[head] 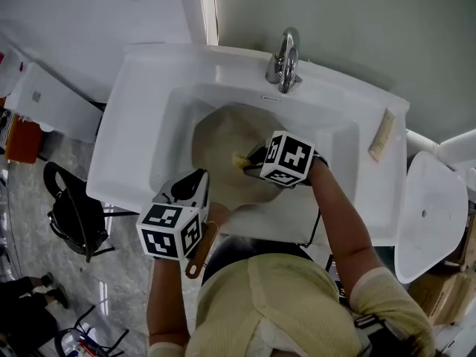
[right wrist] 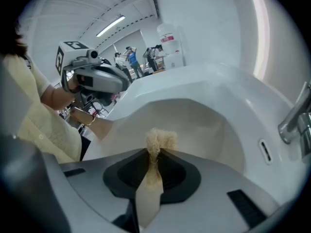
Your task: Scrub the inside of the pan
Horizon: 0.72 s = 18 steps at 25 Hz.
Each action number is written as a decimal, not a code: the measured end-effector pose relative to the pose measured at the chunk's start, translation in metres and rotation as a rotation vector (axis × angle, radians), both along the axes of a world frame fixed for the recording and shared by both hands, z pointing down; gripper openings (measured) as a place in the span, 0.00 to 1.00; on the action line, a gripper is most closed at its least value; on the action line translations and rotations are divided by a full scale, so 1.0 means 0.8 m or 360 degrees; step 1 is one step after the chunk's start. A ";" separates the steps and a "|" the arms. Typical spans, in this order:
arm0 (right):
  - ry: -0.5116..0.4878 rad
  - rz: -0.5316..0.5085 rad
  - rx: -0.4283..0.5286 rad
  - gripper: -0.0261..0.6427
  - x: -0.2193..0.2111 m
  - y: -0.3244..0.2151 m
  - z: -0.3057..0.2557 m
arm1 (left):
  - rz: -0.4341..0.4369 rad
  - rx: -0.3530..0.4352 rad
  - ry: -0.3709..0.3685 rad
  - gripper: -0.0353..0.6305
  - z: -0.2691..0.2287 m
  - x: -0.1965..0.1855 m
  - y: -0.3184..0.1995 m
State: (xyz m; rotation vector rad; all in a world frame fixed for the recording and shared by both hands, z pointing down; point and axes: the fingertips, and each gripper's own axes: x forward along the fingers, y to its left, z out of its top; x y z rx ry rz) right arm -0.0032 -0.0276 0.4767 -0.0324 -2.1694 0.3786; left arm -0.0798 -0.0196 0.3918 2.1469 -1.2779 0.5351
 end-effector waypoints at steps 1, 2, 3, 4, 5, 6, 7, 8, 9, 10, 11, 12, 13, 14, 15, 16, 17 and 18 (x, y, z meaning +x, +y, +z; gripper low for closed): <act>-0.0019 0.0057 0.0030 0.15 0.001 -0.011 -0.003 | -0.0002 0.0024 0.0004 0.16 -0.004 0.003 -0.004; -0.0038 0.0113 0.0061 0.15 0.001 -0.021 -0.005 | -0.0017 0.0061 -0.0012 0.16 -0.009 0.002 -0.008; -0.0051 0.0169 0.0096 0.15 0.001 -0.032 -0.006 | -0.0046 0.0110 -0.0036 0.16 -0.016 -0.001 -0.013; -0.0053 0.0225 0.0139 0.15 0.002 -0.043 -0.005 | -0.0087 0.0166 -0.0055 0.16 -0.024 -0.006 -0.018; -0.0043 0.0282 0.0191 0.15 0.002 -0.056 -0.004 | -0.0139 0.0221 -0.0062 0.16 -0.032 -0.013 -0.023; -0.0025 0.0339 0.0248 0.15 0.004 -0.068 -0.001 | -0.0194 0.0269 -0.0056 0.16 -0.041 -0.022 -0.028; -0.0001 0.0391 0.0304 0.15 0.005 -0.080 0.003 | -0.0249 0.0304 -0.0044 0.16 -0.047 -0.031 -0.032; 0.0022 0.0436 0.0350 0.15 0.007 -0.091 0.007 | -0.0299 0.0329 -0.0031 0.16 -0.052 -0.040 -0.035; 0.0040 0.0473 0.0385 0.15 0.007 -0.101 0.012 | -0.0339 0.0343 -0.0024 0.16 -0.055 -0.048 -0.038; 0.0048 0.0506 0.0408 0.15 0.006 -0.109 0.016 | -0.0368 0.0348 -0.0023 0.16 -0.055 -0.055 -0.040; 0.0047 0.0536 0.0422 0.15 0.004 -0.117 0.019 | -0.0385 0.0341 -0.0026 0.16 -0.053 -0.060 -0.042; 0.0041 0.0565 0.0429 0.15 0.002 -0.124 0.023 | -0.0394 0.0325 -0.0030 0.16 -0.049 -0.064 -0.044; 0.0034 0.0593 0.0434 0.15 0.000 -0.130 0.026 | -0.0397 0.0304 -0.0031 0.16 -0.044 -0.066 -0.045; 0.0031 0.0619 0.0442 0.15 -0.002 -0.136 0.029 | -0.0399 0.0282 -0.0029 0.16 -0.039 -0.067 -0.045; 0.0037 0.0642 0.0457 0.15 -0.003 -0.142 0.032 | -0.0403 0.0266 -0.0023 0.16 -0.035 -0.068 -0.045; 0.0053 0.0662 0.0478 0.15 -0.003 -0.147 0.035 | -0.0411 0.0257 -0.0019 0.16 -0.031 -0.068 -0.046; 0.0078 0.0677 0.0503 0.15 -0.001 -0.152 0.039 | -0.0425 0.0256 -0.0017 0.16 -0.029 -0.069 -0.047; 0.0110 0.0689 0.0531 0.15 0.000 -0.158 0.043 | -0.0441 0.0257 -0.0017 0.16 -0.027 -0.070 -0.048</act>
